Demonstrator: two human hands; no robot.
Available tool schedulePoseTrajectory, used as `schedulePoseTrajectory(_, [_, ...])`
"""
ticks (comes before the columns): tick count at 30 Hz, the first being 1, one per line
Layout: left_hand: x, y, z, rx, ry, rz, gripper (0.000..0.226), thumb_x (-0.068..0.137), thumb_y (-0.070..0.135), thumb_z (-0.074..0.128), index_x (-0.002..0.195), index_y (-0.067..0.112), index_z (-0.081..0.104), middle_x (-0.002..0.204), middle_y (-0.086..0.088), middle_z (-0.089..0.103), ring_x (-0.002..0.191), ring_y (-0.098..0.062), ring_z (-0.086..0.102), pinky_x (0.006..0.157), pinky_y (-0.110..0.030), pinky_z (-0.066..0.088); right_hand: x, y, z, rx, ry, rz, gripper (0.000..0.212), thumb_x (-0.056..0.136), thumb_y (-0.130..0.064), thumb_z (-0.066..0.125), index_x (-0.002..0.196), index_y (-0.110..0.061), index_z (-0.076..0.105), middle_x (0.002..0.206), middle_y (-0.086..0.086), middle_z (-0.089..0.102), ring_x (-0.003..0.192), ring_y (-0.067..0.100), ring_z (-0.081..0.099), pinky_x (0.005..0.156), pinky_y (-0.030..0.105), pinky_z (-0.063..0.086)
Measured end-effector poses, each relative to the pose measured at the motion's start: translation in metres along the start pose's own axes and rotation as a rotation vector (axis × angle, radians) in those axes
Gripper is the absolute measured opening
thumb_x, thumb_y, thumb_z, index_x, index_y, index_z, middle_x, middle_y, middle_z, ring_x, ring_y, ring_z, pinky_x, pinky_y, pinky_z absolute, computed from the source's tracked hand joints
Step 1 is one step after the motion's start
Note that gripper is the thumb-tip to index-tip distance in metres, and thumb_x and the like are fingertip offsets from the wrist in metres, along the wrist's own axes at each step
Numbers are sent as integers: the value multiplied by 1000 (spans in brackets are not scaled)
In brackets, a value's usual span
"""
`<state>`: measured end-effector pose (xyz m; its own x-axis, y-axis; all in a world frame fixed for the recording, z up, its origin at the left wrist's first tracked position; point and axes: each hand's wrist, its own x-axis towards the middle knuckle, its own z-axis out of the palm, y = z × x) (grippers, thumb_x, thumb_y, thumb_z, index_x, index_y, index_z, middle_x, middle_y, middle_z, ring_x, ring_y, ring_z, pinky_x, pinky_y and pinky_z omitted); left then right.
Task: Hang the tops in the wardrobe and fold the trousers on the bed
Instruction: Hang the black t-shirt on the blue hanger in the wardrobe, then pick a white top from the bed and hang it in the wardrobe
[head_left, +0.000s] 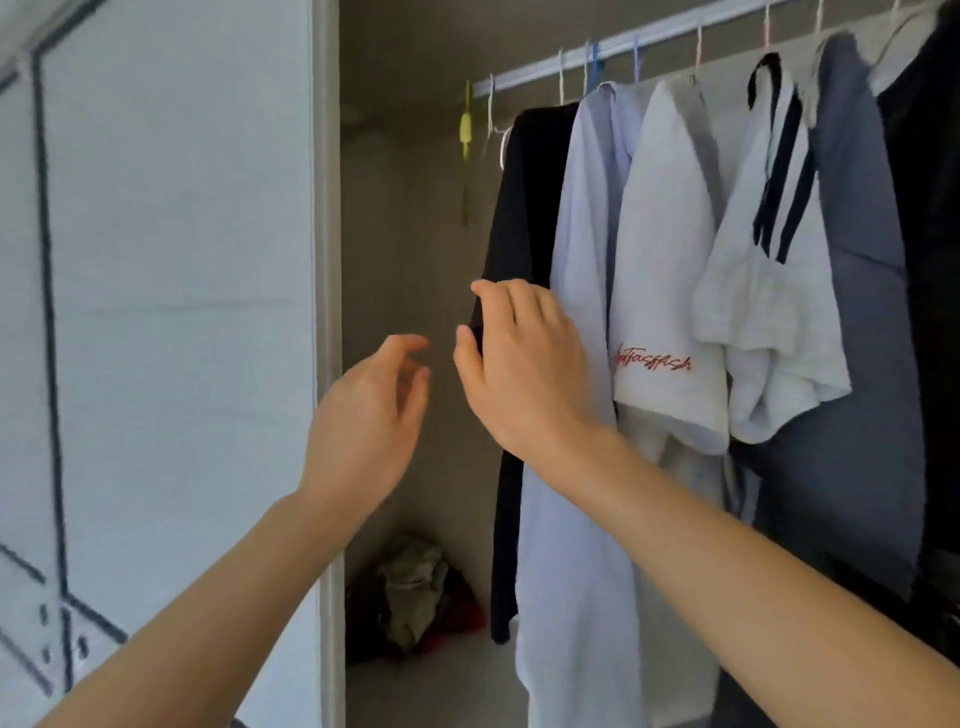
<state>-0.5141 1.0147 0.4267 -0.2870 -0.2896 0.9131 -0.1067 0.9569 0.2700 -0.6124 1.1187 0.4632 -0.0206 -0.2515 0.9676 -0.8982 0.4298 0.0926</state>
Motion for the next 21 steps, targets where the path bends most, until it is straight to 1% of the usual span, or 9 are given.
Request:
schedulePoseTrajectory(1, [-11, 2, -8, 59, 12, -30, 29, 102, 30, 47, 130, 27, 53, 103, 13, 65, 84, -8, 59, 72, -23, 47, -9, -4, -2, 57, 6, -6, 39, 94, -30, 52, 125, -7, 56, 116, 9, 62, 109, 30, 56, 84, 40, 49])
schedulePoseTrajectory(3, [-35, 6, -24, 163, 32, -98, 27, 102, 31, 45, 128, 28, 53, 99, 11, 63, 82, -14, 59, 72, -33, 50, -29, -13, -7, 168, -2, -18, 39, 94, -29, 54, 124, -5, 57, 116, 11, 63, 109, 32, 57, 86, 41, 51])
schedulePoseTrajectory(5, [-60, 9, -40, 268, 46, -139, 28, 102, 31, 45, 128, 27, 54, 98, 10, 63, 80, -14, 60, 70, -32, 49, -49, -26, -12, 273, -31, -33, 39, 93, -29, 56, 124, -5, 58, 116, 12, 64, 109, 32, 59, 89, 41, 51])
schedulePoseTrajectory(7, [-85, 11, -58, 371, 57, -174, 28, 101, 30, 47, 127, 26, 55, 95, 11, 61, 77, -13, 58, 67, -29, 45, -68, -40, -16, 370, -59, -59, 38, 93, -30, 57, 123, -6, 60, 117, 11, 65, 109, 30, 60, 90, 38, 51])
schedulePoseTrajectory(11, [-132, 12, -98, 531, 68, -223, 25, 99, 26, 50, 123, 23, 59, 87, 15, 56, 76, -14, 57, 66, -33, 47, -105, -72, -20, 567, -145, -112, 39, 94, -29, 55, 125, -6, 57, 119, 12, 64, 109, 30, 60, 89, 39, 51])
schedulePoseTrajectory(14, [-167, 6, -126, 632, 54, -281, 24, 99, 24, 52, 122, 21, 59, 86, 13, 58, 76, -16, 58, 63, -32, 47, -130, -99, -16, 638, -204, -155, 40, 95, -28, 55, 129, -7, 54, 121, 10, 63, 113, 27, 57, 91, 37, 49])
schedulePoseTrajectory(16, [-192, 1, -145, 676, 37, -321, 24, 99, 23, 52, 122, 21, 58, 89, 8, 64, 78, -19, 62, 64, -38, 53, -148, -118, -12, 697, -257, -189, 40, 95, -27, 54, 129, -7, 53, 121, 10, 62, 114, 26, 55, 92, 37, 49])
schedulePoseTrajectory(18, [-216, -5, -161, 726, 14, -350, 23, 99, 23, 52, 121, 18, 58, 89, 3, 66, 80, -21, 62, 63, -42, 55, -167, -137, -7, 750, -307, -214, 39, 95, -25, 55, 128, -6, 53, 121, 11, 62, 114, 28, 55, 93, 39, 49])
schedulePoseTrajectory(21, [-254, -16, -180, 816, -1, -391, 22, 99, 23, 53, 118, 15, 60, 84, 8, 59, 76, -19, 60, 58, -37, 52, -198, -169, 1, 818, -371, -229, 36, 93, -20, 56, 125, -3, 56, 114, 13, 64, 108, 31, 57, 88, 41, 50])
